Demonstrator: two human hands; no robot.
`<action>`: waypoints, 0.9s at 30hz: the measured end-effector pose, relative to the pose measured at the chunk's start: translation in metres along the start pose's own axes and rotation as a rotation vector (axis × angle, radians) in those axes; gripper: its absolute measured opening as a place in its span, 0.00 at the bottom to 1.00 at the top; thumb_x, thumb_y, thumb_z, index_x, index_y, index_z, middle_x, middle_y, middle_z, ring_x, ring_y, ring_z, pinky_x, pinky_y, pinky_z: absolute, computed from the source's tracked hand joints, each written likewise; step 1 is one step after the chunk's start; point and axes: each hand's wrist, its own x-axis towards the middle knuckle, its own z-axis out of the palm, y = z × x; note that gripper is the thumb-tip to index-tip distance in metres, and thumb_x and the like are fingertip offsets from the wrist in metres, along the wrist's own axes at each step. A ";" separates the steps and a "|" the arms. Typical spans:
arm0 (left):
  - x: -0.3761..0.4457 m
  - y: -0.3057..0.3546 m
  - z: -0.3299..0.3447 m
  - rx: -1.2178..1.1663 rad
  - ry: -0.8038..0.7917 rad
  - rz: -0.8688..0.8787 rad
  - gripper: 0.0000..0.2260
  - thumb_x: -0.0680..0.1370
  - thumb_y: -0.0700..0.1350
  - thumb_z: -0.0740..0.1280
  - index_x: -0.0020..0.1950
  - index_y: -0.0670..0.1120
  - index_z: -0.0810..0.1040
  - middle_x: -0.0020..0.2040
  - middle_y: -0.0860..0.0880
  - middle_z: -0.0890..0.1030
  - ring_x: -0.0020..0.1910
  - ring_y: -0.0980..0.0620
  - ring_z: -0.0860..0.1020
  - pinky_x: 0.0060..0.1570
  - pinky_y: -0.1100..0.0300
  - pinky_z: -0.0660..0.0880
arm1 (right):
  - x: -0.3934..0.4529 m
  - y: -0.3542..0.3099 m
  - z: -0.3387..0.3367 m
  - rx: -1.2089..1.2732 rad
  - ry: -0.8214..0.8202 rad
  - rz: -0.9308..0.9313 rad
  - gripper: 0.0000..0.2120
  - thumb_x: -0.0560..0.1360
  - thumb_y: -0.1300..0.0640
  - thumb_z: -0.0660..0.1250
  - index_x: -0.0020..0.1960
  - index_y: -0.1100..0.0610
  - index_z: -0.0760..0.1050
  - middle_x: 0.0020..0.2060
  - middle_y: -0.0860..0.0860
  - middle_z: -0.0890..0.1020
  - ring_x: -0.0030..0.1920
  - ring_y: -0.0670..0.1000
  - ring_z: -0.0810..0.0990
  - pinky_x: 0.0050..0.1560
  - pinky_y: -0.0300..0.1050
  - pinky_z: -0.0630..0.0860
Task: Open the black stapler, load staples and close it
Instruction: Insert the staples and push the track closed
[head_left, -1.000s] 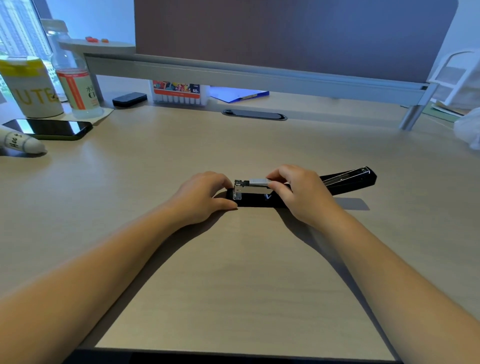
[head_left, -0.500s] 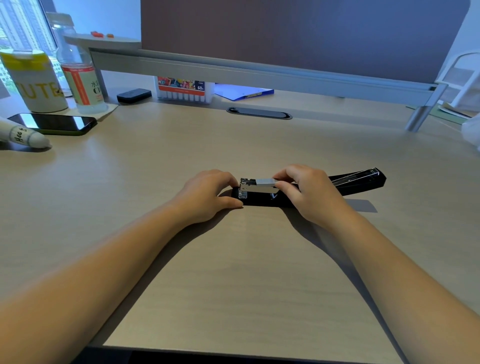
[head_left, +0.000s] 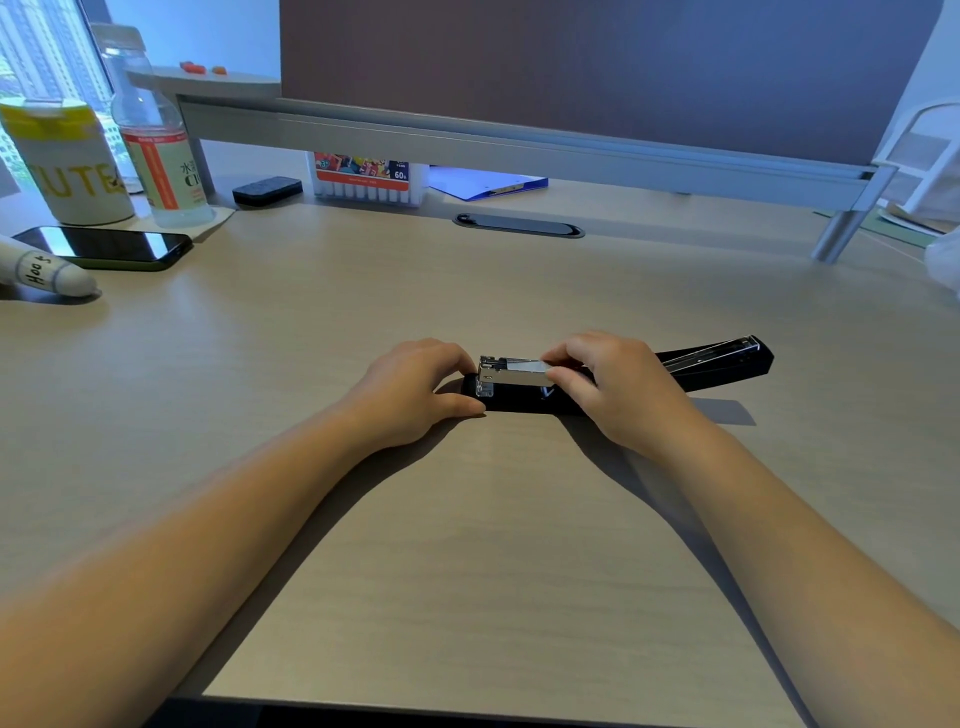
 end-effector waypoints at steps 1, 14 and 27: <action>0.000 0.000 0.000 -0.003 -0.001 -0.001 0.17 0.71 0.50 0.67 0.57 0.45 0.74 0.60 0.45 0.77 0.60 0.46 0.71 0.60 0.51 0.68 | -0.001 0.000 0.000 -0.010 -0.010 -0.001 0.12 0.75 0.57 0.60 0.55 0.60 0.74 0.52 0.57 0.80 0.50 0.54 0.75 0.47 0.44 0.68; 0.001 0.000 0.000 0.009 0.010 -0.009 0.17 0.71 0.50 0.67 0.58 0.46 0.73 0.60 0.46 0.76 0.60 0.47 0.71 0.61 0.51 0.68 | -0.005 -0.003 -0.002 -0.053 -0.023 -0.001 0.11 0.73 0.53 0.63 0.52 0.58 0.75 0.52 0.55 0.78 0.52 0.55 0.73 0.54 0.50 0.69; 0.003 -0.001 0.000 0.025 0.009 -0.016 0.17 0.71 0.50 0.66 0.58 0.47 0.73 0.60 0.46 0.76 0.60 0.47 0.71 0.60 0.50 0.69 | -0.002 -0.004 -0.002 -0.133 0.013 -0.003 0.14 0.72 0.51 0.63 0.55 0.56 0.72 0.54 0.53 0.77 0.54 0.53 0.72 0.51 0.47 0.66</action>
